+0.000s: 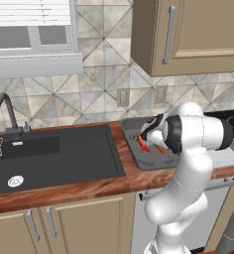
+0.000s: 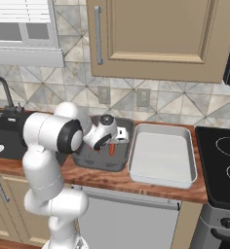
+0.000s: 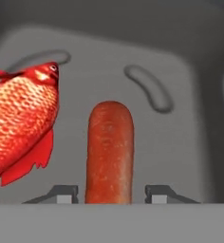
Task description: Place one carrot and one fish in each tupperware on the nearby counter, to pack two identical lunches.
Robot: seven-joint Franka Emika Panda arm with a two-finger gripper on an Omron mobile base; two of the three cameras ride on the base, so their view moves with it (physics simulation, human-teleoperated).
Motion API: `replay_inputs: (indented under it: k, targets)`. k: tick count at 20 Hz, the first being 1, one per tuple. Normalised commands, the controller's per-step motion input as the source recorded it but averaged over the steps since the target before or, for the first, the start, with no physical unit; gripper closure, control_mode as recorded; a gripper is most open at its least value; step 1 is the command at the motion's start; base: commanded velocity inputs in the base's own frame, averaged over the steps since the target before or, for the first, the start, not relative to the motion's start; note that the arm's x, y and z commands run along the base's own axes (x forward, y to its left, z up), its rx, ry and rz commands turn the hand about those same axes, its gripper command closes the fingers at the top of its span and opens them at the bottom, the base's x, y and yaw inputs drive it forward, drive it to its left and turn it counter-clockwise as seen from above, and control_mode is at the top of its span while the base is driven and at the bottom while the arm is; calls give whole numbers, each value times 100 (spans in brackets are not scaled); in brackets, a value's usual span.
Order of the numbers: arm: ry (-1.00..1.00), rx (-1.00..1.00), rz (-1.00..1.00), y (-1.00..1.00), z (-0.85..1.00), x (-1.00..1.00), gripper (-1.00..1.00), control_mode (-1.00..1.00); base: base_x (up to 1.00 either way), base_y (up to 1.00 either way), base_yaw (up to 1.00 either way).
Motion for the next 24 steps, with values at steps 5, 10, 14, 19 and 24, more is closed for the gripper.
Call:
replay_inputs:
  k: [5,10,14,19,24]
  targets:
    - [0,0,0,-2,38,-22,-100,-100,0,0,0]
    - [-9,0,0,0,96,-73,-100,-100,0,0,0]
    - [-12,-5,0,18,100,-72,-100,-100,0,0,0]
    - [-6,-10,0,30,100,-47,-100,-100,0,0,0]
    - [-5,-2,-1,24,100,-67,-100,-100,0,0,0]
